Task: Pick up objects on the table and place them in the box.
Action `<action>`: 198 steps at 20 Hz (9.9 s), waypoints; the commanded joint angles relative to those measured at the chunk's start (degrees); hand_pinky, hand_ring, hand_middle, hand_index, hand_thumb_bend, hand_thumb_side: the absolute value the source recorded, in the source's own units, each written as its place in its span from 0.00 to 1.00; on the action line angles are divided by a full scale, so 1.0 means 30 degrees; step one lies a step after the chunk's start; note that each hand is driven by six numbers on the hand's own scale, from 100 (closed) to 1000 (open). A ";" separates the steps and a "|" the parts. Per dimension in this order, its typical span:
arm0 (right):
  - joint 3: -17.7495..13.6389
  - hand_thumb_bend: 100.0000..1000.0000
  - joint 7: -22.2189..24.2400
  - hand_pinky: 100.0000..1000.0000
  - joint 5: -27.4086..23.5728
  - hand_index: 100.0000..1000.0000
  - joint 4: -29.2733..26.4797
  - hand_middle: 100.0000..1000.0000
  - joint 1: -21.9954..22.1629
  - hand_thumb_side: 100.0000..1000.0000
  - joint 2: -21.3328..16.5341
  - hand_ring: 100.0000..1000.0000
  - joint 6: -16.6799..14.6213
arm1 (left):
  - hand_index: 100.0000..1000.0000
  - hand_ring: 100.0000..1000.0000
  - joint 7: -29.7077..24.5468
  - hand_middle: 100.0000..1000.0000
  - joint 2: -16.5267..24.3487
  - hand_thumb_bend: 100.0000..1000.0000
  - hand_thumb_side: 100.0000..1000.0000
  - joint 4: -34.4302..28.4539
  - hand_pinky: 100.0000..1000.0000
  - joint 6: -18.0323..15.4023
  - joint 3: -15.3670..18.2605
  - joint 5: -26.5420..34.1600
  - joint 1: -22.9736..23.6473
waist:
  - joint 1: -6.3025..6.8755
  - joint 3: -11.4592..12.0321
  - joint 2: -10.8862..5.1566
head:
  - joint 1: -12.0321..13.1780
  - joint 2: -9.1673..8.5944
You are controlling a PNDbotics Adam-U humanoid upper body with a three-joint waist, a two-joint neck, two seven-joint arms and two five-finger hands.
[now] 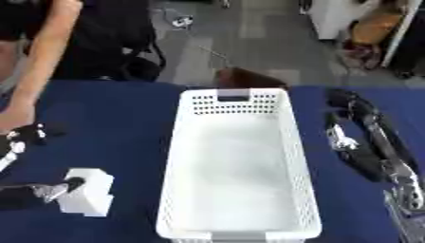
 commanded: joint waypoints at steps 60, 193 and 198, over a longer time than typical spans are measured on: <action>0.0064 0.00 0.0198 0.78 -0.0177 0.88 -0.0272 0.88 0.0264 0.69 -0.0581 0.83 -0.0118 | 0.88 0.75 -0.5830 0.79 0.8217 0.83 0.58 0.4631 0.66 -0.2436 -0.5882 0.5078 -0.4669 | 0.0429 -0.0400 -0.0717 | 0.0607 0.0268; 0.0540 0.00 0.0704 0.78 -0.0067 0.88 -0.0075 0.88 0.0708 0.72 -0.0887 0.83 -0.0291 | 0.26 0.00 -1.1480 0.06 0.7293 0.08 0.18 0.7003 0.00 -0.1531 -0.9805 0.8843 -1.4743 | 0.1983 -0.0987 -0.1619 | 0.0675 0.0974; 0.0670 0.00 0.0823 0.78 -0.0080 0.88 -0.0098 0.88 0.0484 0.72 -0.0721 0.83 -0.0331 | 0.26 0.00 -1.1665 0.06 0.6430 0.07 0.17 0.7652 0.00 -0.1665 -0.9943 0.8465 -1.5302 | 0.1911 -0.1473 -0.1581 | 0.0828 0.0809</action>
